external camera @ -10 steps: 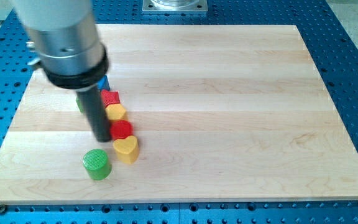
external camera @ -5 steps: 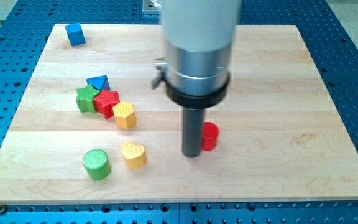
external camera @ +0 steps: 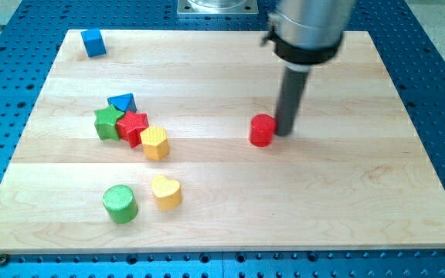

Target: Push the red circle to the top center of the board

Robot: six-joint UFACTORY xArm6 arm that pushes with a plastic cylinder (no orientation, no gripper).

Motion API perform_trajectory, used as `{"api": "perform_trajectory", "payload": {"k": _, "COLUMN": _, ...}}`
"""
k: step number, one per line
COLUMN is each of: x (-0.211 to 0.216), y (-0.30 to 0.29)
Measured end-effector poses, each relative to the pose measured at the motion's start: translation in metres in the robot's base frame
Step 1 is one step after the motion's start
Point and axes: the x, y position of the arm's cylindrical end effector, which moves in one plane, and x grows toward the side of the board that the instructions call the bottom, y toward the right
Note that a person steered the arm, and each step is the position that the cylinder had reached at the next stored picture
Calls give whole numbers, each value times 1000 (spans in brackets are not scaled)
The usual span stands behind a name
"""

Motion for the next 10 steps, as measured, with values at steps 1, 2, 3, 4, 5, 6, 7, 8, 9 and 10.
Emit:
{"api": "perform_trajectory", "payload": {"k": 1, "x": 27, "y": 21}}
{"api": "perform_trajectory", "payload": {"k": 2, "x": 61, "y": 48}}
{"api": "perform_trajectory", "payload": {"k": 3, "x": 42, "y": -13}}
{"api": "perform_trajectory", "payload": {"k": 4, "x": -17, "y": -32}}
{"api": "perform_trajectory", "payload": {"k": 5, "x": 5, "y": -28}}
{"api": "perform_trajectory", "payload": {"k": 6, "x": 6, "y": -61}}
{"api": "perform_trajectory", "payload": {"k": 7, "x": -65, "y": -68}}
{"api": "perform_trajectory", "payload": {"k": 8, "x": -80, "y": -68}}
{"api": "perform_trajectory", "payload": {"k": 9, "x": -42, "y": -93}}
{"api": "perform_trajectory", "payload": {"k": 10, "x": -80, "y": -123}}
